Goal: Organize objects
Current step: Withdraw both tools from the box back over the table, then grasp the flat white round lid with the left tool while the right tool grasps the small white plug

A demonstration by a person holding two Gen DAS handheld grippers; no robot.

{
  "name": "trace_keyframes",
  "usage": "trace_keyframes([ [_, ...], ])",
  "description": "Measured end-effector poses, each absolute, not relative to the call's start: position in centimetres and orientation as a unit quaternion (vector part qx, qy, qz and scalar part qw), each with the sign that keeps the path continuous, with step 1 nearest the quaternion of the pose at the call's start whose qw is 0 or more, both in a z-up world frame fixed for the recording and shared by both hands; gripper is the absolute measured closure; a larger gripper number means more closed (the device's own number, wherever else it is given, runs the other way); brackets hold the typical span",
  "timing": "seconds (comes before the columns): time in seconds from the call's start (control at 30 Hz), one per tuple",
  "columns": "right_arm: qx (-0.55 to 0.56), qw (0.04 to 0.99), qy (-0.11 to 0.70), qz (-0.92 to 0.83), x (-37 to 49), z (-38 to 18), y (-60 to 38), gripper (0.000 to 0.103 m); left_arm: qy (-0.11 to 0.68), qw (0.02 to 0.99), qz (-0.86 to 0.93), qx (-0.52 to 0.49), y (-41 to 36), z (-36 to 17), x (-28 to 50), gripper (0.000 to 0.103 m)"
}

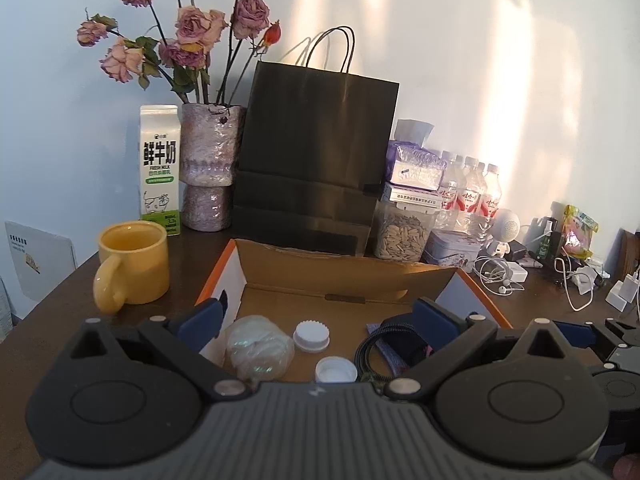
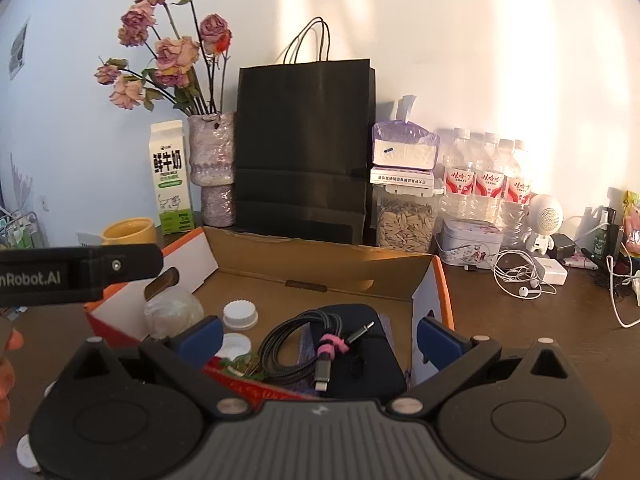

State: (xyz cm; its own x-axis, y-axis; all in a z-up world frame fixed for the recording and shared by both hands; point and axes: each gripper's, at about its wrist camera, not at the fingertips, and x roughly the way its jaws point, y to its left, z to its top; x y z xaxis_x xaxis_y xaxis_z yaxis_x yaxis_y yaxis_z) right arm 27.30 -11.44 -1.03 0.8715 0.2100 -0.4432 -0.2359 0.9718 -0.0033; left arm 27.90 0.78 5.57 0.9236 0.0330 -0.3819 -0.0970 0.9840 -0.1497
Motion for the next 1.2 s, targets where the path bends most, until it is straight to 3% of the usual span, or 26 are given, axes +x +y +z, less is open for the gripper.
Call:
trace_keyframes([
  [0.73, -0.015, 0.961, 0.224, 0.163, 17.0, -2.6, -12.5, 0.000, 0.192, 0.978, 0.036, -0.067, 3.0, 3.7, 18.0, 0.000],
  [1.2, -0.029, 0.951, 0.261, 0.161, 12.8, -6.5, -13.6, 0.000, 0.262, 0.963, 0.034, -0.051, 5.3, -0.9, 13.8, 0.000],
])
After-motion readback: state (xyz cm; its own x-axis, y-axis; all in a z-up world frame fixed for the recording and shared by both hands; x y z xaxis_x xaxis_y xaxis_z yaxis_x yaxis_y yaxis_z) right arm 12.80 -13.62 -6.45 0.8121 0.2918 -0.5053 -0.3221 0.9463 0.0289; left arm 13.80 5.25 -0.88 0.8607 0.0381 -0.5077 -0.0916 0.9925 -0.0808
